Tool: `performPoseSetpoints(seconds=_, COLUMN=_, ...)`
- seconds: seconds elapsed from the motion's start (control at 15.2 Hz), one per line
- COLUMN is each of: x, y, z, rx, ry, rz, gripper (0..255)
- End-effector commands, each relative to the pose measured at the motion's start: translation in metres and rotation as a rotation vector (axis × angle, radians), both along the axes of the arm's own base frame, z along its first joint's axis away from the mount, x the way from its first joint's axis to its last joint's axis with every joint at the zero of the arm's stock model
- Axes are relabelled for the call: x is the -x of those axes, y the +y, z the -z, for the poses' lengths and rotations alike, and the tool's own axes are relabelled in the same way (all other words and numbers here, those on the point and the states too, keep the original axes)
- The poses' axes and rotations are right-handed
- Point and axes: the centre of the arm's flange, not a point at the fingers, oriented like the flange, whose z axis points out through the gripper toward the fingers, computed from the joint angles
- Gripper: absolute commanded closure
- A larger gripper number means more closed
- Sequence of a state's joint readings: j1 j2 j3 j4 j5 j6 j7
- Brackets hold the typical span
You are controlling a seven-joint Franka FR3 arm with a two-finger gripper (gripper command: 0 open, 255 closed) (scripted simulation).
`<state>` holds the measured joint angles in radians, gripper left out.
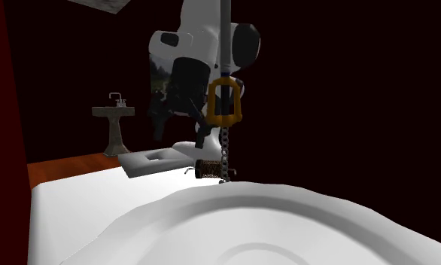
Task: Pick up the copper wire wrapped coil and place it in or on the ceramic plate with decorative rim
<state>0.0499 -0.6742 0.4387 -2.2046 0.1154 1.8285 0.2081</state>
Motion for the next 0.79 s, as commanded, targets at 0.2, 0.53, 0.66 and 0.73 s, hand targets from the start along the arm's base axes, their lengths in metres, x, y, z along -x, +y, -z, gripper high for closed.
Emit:
performPoseSetpoints(seconds=0.2, x=0.001, y=0.069, z=-0.010, rx=0.015, ry=-0.056, rz=0.000, gripper=0)
performPoseSetpoints(seconds=0.53, x=0.001, y=0.116, z=-0.009, rx=0.027, ry=-0.096, rz=0.000, gripper=0)
performPoseSetpoints(seconds=0.66, x=-0.003, y=0.115, z=0.001, rx=0.027, ry=-0.096, rz=0.000, gripper=0)
performPoseSetpoints(seconds=0.73, x=-0.005, y=0.115, z=0.006, rx=0.027, ry=-0.096, rz=0.000, gripper=0)
